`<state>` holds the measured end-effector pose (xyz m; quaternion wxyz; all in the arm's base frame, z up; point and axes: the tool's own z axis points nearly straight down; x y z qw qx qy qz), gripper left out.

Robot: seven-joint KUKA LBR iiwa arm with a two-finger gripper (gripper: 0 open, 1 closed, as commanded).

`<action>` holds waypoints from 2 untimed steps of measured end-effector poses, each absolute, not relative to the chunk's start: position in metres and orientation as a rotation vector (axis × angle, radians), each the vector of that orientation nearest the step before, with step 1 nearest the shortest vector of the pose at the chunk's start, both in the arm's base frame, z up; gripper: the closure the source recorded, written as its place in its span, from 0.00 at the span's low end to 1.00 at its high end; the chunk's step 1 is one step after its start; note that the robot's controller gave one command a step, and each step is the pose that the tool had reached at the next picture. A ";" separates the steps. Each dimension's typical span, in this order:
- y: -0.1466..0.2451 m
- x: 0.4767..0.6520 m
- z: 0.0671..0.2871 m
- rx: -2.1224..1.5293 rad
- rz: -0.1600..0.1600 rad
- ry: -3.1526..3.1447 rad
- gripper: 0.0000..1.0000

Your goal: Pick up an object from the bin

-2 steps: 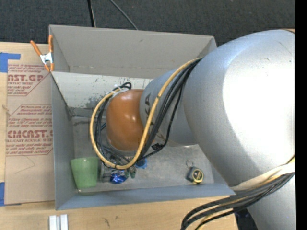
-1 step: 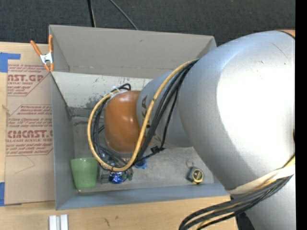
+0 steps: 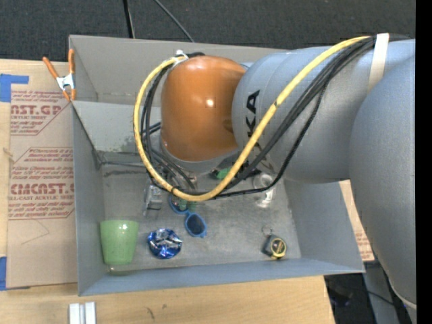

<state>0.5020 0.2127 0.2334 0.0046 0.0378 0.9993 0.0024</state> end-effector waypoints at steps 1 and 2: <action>0.173 0.494 0.264 -0.414 0.000 3.109 1.00; 0.145 0.492 0.137 -0.925 0.001 3.007 1.00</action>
Offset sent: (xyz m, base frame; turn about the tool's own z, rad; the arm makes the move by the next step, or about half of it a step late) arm -0.0088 -0.0396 0.0297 -0.3414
